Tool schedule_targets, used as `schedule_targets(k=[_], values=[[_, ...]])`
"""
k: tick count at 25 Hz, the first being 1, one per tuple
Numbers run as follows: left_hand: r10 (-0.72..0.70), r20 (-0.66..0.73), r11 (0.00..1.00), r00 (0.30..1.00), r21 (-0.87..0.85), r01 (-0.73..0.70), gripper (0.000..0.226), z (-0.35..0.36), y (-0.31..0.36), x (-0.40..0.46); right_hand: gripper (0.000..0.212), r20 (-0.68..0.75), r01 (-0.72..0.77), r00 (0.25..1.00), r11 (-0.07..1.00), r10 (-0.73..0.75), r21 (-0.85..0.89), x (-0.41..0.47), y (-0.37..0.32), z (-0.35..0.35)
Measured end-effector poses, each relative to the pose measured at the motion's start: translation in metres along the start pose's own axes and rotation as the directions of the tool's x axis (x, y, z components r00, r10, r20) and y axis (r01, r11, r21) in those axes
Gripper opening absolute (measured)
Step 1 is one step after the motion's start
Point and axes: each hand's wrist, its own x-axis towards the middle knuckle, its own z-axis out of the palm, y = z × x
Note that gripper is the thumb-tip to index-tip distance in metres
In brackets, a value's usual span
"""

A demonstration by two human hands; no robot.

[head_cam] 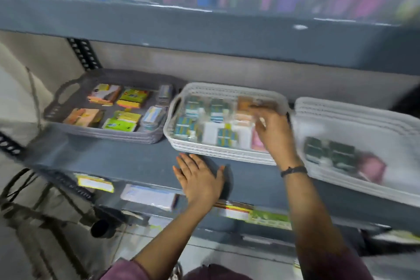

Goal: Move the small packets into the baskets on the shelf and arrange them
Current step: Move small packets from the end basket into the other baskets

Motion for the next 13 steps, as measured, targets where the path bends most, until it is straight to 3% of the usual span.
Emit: schedule_targets(k=[4,7,10,13], values=[[0.008,-0.013,0.998,1.000,0.058,-0.007,0.095,0.028,0.034,-0.020,0.038,-0.002,-0.139,0.990,0.986,0.140,-0.096,-0.027,0.083,-0.059],[0.060,-0.133,0.989,0.989,0.139,-0.042,0.092,0.039,0.039,-0.028,0.052,0.205,-0.224,0.939,0.944,0.276,-0.243,-0.023,0.130,-0.079],[0.070,-0.162,0.987,0.984,0.153,-0.045,0.091,0.041,0.037,-0.027,0.080,0.491,-0.187,0.788,0.905,0.370,-0.381,-0.012,0.157,-0.080],[0.072,-0.158,0.988,0.985,0.146,-0.048,0.091,0.040,0.037,-0.027,0.082,0.557,-0.179,0.743,0.911,0.373,-0.371,-0.003,0.171,-0.078]])
